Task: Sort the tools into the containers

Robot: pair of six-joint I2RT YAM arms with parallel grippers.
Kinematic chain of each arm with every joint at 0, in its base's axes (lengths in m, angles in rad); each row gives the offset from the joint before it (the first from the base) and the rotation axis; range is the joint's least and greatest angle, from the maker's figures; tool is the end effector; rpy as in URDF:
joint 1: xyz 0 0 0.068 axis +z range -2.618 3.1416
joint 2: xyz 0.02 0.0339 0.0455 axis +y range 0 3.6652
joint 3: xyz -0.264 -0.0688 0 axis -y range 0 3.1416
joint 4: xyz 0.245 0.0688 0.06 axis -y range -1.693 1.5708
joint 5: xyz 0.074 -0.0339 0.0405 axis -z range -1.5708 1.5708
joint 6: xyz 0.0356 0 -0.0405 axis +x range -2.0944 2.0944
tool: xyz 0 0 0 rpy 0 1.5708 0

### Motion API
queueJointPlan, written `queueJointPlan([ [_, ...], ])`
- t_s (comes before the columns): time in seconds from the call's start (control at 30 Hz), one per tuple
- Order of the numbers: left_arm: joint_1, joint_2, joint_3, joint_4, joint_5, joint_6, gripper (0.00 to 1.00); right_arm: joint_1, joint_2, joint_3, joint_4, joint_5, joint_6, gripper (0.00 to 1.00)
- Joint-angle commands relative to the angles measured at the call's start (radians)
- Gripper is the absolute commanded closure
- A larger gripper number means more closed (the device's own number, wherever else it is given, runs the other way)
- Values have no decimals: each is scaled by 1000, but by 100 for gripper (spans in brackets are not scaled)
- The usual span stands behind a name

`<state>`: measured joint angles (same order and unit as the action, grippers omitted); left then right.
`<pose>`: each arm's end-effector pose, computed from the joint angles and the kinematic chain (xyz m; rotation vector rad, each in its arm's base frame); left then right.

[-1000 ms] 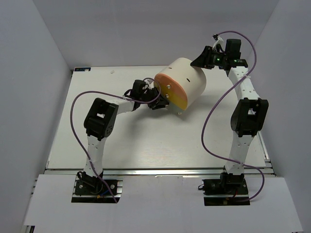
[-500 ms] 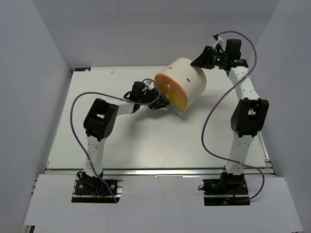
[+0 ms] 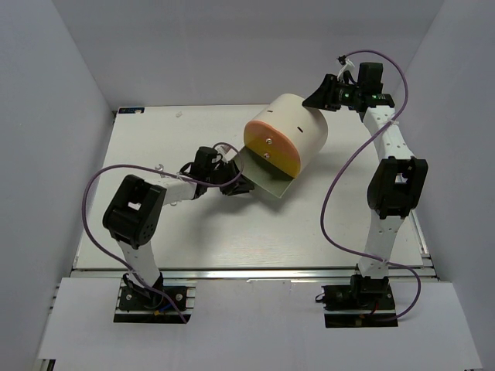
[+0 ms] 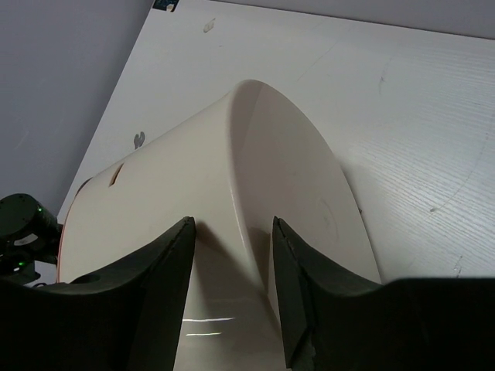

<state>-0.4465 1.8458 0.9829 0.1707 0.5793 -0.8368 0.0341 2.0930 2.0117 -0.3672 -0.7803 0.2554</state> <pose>0.3312 -0.1801 0.1542 -0.1391 2.4821 -1.2802 0.4891 0.0417 0.3392 -0.2848 1.9879 0.9675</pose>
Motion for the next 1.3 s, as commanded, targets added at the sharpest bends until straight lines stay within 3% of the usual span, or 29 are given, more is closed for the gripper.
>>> queueJointPlan([
  [0.0,3,-83,-44,-65,-13,76,87,1,18,-37,-144,95,-70,50],
  [0.07,6,-92,-53,-65,-18,74,74,1,18,-36,-144,81,-80,42],
  [0.13,8,-89,-32,-95,-27,80,48,1,15,-33,-142,50,-90,33],
  [0.17,8,-86,-18,-109,-36,85,43,1,13,-28,-141,38,-102,20],
  [0.23,8,-88,23,-143,-50,100,37,1,7,-8,-141,29,-110,14],
  [0.43,45,-157,86,-272,-137,137,37,-17,-13,48,-133,38,-119,11],
  [0.57,104,-269,53,-312,-191,140,44,-62,-39,73,-130,38,-128,11],
  [0.67,164,-368,11,-338,-202,154,60,-89,-68,94,-144,30,-171,11],
  [0.7,196,-393,2,-352,-217,163,73,-97,-86,99,-156,36,-189,11],
  [0.8,265,-489,-35,-462,-307,203,92,-102,-134,98,-157,70,-249,11],
  [0.87,307,-540,-53,-506,-352,247,93,-103,-177,73,-139,93,-288,11],
  [0.93,325,-536,-35,-614,-445,284,86,-102,-204,55,-99,139,-314,11],
  [1.03,339,-475,23,-759,-591,341,55,-91,-247,39,-75,193,-361,12],
  [1.17,354,-369,68,-847,-720,369,41,-54,-318,21,-85,223,-432,18],
  [1.2,358,-347,82,-861,-737,373,40,-43,-333,-10,-90,223,-450,21],
  [1.27,365,-282,102,-870,-780,386,39,4,-388,-53,-96,233,-502,43],
])
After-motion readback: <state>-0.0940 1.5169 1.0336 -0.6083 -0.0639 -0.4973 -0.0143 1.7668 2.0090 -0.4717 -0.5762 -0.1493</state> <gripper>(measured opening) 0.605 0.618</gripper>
